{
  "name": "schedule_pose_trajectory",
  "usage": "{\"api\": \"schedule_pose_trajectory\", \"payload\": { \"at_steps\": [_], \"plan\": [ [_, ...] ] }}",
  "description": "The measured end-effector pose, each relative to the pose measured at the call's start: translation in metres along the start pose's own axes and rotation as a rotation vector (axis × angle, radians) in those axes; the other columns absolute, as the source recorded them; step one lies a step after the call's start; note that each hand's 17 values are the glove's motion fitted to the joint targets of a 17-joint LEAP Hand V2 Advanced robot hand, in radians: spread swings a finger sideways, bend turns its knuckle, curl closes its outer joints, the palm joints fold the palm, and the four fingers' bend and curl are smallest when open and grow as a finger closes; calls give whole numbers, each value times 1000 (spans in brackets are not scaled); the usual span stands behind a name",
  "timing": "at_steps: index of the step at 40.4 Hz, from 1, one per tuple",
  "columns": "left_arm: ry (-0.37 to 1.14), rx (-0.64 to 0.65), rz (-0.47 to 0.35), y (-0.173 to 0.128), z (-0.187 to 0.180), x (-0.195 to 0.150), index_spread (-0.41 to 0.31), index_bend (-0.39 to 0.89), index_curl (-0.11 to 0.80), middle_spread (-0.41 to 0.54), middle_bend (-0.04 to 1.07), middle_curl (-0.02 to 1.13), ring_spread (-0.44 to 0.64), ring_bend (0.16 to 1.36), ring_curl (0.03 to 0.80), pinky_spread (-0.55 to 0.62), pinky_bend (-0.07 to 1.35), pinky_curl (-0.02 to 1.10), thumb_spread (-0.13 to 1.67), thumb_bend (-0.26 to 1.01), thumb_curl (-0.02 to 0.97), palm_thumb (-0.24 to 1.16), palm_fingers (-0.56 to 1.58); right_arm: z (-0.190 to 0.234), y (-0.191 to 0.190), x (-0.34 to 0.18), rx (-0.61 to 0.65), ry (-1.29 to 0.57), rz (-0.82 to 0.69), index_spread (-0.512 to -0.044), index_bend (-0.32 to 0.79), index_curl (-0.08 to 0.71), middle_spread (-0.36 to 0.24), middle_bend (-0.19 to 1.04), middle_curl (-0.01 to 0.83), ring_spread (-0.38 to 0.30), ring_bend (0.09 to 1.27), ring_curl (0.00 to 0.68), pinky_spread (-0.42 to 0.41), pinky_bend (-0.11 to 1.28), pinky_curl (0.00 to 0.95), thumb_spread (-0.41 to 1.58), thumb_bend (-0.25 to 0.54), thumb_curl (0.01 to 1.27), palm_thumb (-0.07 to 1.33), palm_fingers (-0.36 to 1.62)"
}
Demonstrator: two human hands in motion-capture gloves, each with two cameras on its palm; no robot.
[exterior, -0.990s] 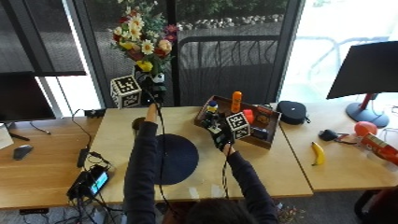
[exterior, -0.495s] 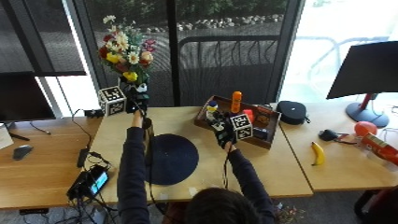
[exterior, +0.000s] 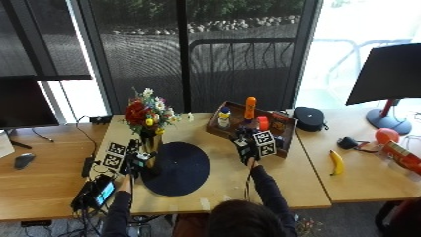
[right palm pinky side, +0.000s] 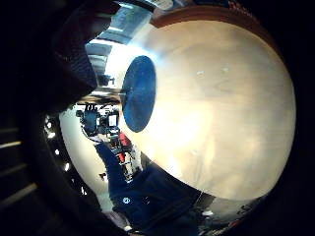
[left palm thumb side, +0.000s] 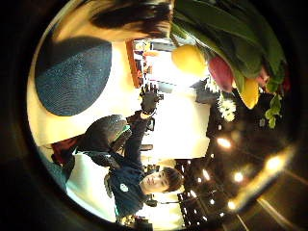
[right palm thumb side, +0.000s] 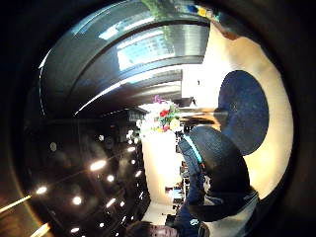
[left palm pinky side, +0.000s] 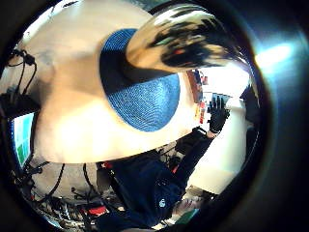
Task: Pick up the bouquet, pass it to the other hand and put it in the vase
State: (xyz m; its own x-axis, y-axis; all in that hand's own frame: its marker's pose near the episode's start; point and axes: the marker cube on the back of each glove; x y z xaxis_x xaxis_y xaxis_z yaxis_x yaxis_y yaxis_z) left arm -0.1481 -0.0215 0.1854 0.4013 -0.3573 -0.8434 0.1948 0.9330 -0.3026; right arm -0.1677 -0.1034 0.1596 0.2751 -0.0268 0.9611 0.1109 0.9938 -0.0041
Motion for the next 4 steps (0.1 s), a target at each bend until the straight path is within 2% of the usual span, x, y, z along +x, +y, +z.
{"api": "schedule_pose_trajectory", "payload": {
  "at_steps": [4],
  "plan": [
    [-6,7,-2,0,3,-12,112,59,285,322,157,327,427,439,321,453,320,344,884,-42,434,511,-182,-7,0,12,5,-15,64,-356,170,310,-100,175,297,2,408,325,213,459,345,1102,-16,304,635,278]
  ]
}}
